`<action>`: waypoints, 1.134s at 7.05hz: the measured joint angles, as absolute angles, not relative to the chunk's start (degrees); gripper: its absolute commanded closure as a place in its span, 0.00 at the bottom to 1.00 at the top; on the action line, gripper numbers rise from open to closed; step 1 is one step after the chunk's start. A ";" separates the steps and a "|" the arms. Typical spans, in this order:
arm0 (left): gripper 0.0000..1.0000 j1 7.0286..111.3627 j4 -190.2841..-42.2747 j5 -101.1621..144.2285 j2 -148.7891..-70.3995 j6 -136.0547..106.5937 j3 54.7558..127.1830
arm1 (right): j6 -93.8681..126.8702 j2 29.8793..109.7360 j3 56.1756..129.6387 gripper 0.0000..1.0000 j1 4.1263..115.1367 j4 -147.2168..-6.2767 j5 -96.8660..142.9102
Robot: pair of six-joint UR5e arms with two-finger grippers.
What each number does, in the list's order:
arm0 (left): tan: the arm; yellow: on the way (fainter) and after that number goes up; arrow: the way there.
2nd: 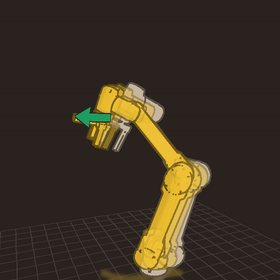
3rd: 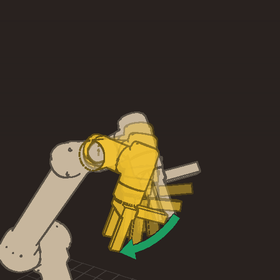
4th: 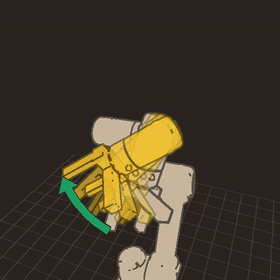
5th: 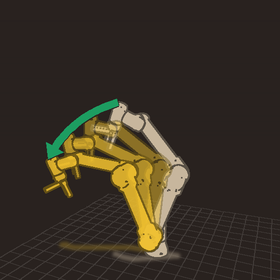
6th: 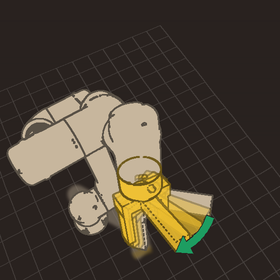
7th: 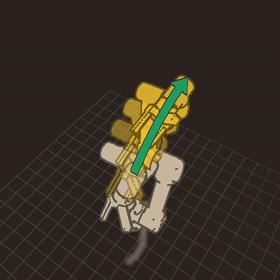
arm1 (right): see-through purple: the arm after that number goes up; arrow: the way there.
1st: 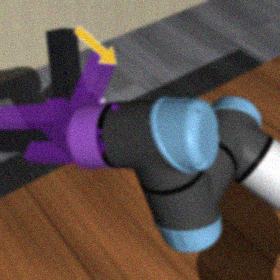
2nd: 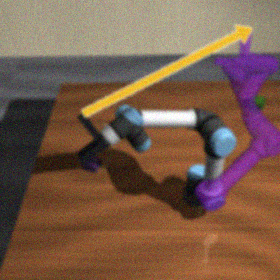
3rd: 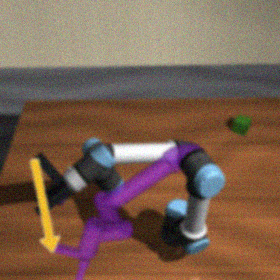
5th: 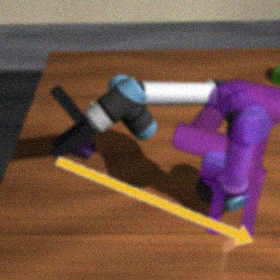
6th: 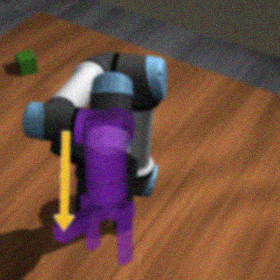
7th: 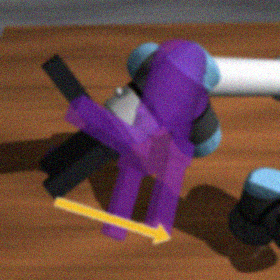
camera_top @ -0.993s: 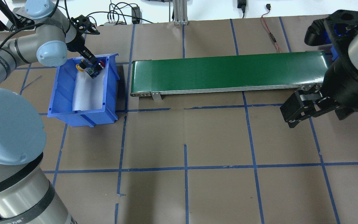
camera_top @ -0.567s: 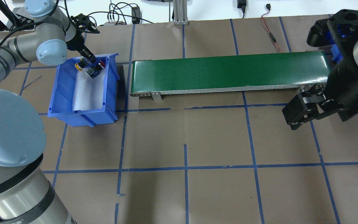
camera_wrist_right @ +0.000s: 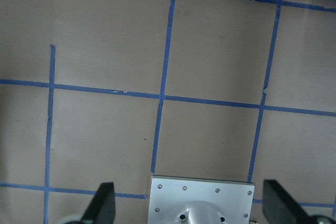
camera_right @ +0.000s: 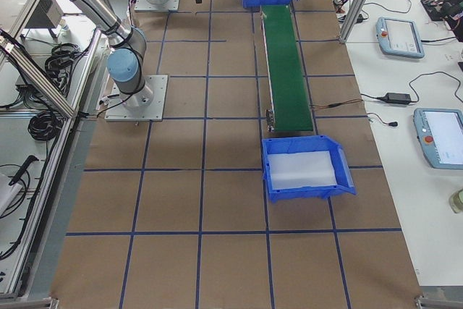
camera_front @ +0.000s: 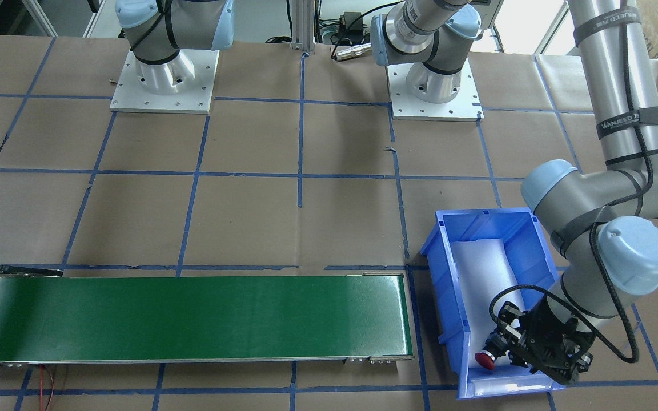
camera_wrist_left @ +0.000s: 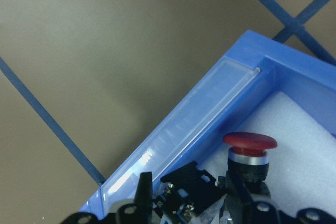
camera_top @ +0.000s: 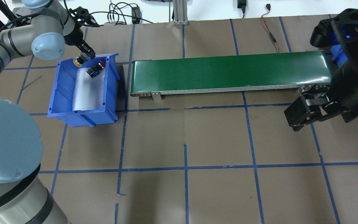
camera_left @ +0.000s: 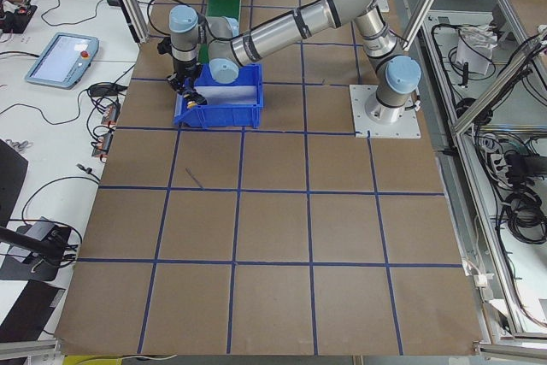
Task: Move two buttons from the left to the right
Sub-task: 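Carry the yellow button to the belt while the right arm moves over it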
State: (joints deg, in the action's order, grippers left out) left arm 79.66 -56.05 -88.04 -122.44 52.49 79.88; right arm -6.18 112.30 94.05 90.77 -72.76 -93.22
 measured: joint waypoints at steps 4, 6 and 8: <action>0.51 85.41 -68.33 -88.07 -114.05 40.22 75.10 | -6.00 107.56 94.32 0.00 90.78 -74.14 -93.70; 0.51 90.22 -70.70 -87.79 -115.26 31.39 70.32 | -5.56 103.65 93.63 0.00 90.69 -76.55 -93.65; 0.51 94.60 -67.60 -88.07 -119.69 27.18 69.11 | -5.43 101.79 93.40 0.00 90.68 -77.54 -93.04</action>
